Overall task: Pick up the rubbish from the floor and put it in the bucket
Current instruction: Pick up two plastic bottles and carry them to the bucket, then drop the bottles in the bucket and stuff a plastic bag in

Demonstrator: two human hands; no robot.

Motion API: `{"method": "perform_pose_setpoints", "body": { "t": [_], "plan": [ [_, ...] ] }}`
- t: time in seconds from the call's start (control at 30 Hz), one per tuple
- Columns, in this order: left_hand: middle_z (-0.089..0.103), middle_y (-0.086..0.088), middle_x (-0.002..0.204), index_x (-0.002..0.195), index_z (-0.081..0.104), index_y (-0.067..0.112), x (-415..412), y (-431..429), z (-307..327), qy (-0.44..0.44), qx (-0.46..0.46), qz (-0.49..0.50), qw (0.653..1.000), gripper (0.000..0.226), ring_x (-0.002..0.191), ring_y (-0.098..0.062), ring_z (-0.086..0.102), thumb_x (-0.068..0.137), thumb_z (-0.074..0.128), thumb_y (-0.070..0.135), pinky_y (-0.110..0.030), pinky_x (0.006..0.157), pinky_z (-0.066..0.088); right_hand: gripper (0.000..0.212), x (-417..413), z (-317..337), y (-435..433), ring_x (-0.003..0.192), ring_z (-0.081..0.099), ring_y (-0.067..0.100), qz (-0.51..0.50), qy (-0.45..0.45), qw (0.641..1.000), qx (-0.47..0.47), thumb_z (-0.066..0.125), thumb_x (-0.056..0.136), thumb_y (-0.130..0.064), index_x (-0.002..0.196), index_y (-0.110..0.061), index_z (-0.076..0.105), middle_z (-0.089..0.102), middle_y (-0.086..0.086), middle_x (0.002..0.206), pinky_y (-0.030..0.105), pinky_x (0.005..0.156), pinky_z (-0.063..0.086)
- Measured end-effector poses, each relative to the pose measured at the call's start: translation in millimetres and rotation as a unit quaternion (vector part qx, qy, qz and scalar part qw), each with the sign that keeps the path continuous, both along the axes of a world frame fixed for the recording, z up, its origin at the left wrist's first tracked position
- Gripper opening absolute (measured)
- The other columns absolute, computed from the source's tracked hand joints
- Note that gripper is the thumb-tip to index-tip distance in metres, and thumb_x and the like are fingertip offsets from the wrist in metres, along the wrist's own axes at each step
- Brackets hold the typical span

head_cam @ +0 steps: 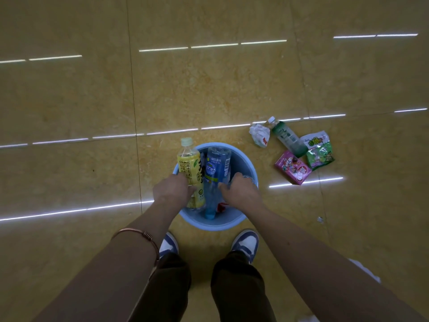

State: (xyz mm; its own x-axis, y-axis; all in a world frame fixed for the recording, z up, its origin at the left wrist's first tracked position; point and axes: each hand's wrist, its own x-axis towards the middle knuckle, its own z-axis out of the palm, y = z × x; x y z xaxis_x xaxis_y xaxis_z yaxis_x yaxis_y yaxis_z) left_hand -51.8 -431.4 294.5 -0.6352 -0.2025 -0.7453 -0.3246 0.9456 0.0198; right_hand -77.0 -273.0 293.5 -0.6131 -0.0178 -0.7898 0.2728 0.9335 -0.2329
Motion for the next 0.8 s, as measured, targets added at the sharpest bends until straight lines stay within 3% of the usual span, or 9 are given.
{"method": "perform_pose_setpoints", "body": {
  "t": [0.13, 0.3, 0.57, 0.7, 0.8],
  "plan": [
    [0.054, -0.01, 0.117, 0.116, 0.05, 0.01, -4.5, 5.2, 24.4, 0.017, 0.063, 0.027, 0.997, 0.038, 0.102, -0.027, 0.056, 0.094, 0.047, 0.04, -0.037, 0.077, 0.046, 0.05, -9.2, 24.6, 14.7, 0.094, 0.056, 0.024, -0.033, 0.003, 0.999, -0.041, 0.048, 0.095, -0.043, 0.125, -0.003, 0.043, 0.06, 0.015, 0.117, 0.029, 0.07, 0.04],
    [0.036, -0.011, 0.139, 0.135, 0.038, 0.011, -8.5, 18.3, 66.8, 0.067, 0.162, 0.081, 0.981, 0.052, 0.121, -0.03, 0.045, 0.092, 0.052, 0.037, -0.043, 0.099, 0.042, 0.069, -14.1, 71.4, 30.3, 0.121, 0.052, 0.026, -0.117, 0.021, 0.987, -0.112, 0.053, 0.091, -0.048, 0.142, -0.006, 0.032, 0.052, 0.013, 0.135, 0.029, 0.084, 0.041],
    [0.031, -0.006, 0.145, 0.139, 0.036, 0.017, -48.8, 56.4, 166.7, 0.188, 0.233, 0.092, 0.95, 0.054, 0.13, -0.025, 0.037, 0.092, 0.051, 0.039, -0.037, 0.104, 0.037, 0.069, -33.1, 169.9, 60.9, 0.125, 0.049, 0.022, -0.2, 0.105, 0.958, -0.178, 0.058, 0.087, -0.049, 0.141, -0.01, 0.038, 0.049, 0.008, 0.138, 0.032, 0.1, 0.039],
    [0.035, 0.0, 0.143, 0.137, 0.041, 0.02, -58.0, 80.2, 225.7, 0.237, 0.298, 0.097, 0.92, 0.048, 0.116, -0.012, 0.045, 0.093, 0.05, 0.039, -0.024, 0.091, 0.034, 0.062, -36.1, 226.2, 82.5, 0.121, 0.051, 0.018, -0.248, 0.158, 0.929, -0.224, 0.057, 0.088, -0.049, 0.139, -0.016, 0.042, 0.05, 0.001, 0.137, 0.032, 0.096, 0.043],
    [0.038, 0.001, 0.137, 0.133, 0.045, 0.021, -56.8, 94.7, 272.9, 0.267, 0.348, 0.096, 0.894, 0.043, 0.114, -0.011, 0.047, 0.094, 0.05, 0.037, -0.024, 0.091, 0.036, 0.058, -34.4, 270.9, 101.7, 0.117, 0.051, 0.015, -0.276, 0.209, 0.904, -0.249, 0.057, 0.089, -0.049, 0.137, -0.019, 0.045, 0.05, -0.002, 0.136, 0.03, 0.093, 0.045]
  ]
}}
